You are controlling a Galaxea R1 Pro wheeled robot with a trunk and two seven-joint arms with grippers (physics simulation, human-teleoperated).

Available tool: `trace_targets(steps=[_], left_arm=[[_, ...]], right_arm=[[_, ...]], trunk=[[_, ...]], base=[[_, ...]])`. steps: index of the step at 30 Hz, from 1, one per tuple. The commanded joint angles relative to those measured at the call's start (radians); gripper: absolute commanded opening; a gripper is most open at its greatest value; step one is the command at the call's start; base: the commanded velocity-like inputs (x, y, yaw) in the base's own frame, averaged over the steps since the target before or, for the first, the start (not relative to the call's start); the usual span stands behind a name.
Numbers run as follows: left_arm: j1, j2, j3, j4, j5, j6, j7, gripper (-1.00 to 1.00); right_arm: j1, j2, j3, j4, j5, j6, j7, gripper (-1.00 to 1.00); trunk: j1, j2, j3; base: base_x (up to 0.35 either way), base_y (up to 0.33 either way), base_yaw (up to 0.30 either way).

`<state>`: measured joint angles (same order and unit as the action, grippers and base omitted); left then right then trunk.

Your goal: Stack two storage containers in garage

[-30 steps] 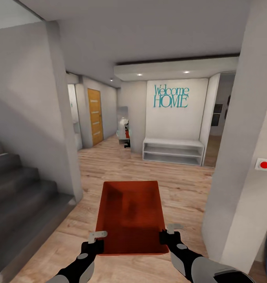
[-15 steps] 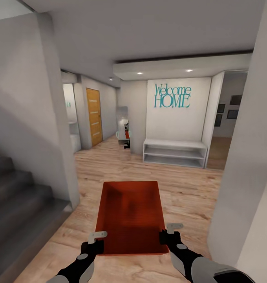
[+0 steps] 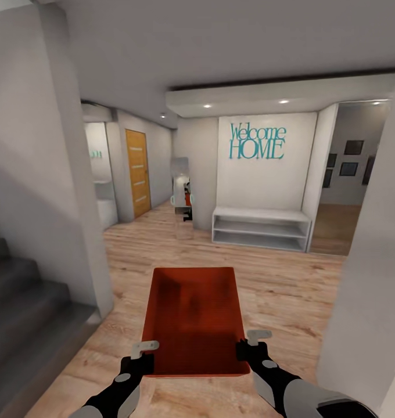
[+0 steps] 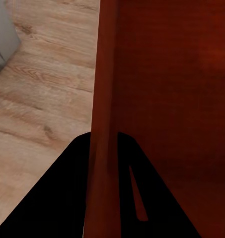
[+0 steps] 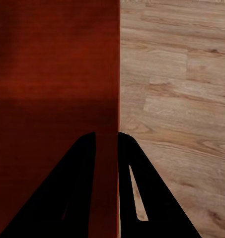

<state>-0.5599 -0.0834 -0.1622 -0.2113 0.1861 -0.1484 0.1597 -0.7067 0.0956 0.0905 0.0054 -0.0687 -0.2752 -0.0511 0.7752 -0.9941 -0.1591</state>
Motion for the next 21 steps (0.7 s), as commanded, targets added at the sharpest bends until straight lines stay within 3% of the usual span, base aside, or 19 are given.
trace_targets(steps=[1, 7, 21], left_arm=[[-0.002, 0.001, 0.000, -0.003, -0.001, -0.025, 0.008, -1.00], [-0.002, 0.001, 0.000, -0.003, -0.002, -0.025, 0.008, -1.00], [-0.002, 0.001, 0.000, -0.003, -0.002, -0.025, 0.008, -1.00]], right_arm=[[0.000, 0.001, -0.008, 0.004, -0.003, -0.002, 0.000, -1.00], [0.000, 0.002, -0.007, 0.004, -0.003, -0.002, -0.001, -1.00], [0.000, 0.002, -0.006, 0.004, -0.003, -0.002, -0.004, -1.00]], trunk=[[0.001, -0.001, -0.001], [0.001, -0.001, -0.001], [0.001, -0.001, -0.001]], base=[[0.320, 0.000, 0.000], [0.320, 0.000, 0.026], [0.320, 0.000, 0.214]])
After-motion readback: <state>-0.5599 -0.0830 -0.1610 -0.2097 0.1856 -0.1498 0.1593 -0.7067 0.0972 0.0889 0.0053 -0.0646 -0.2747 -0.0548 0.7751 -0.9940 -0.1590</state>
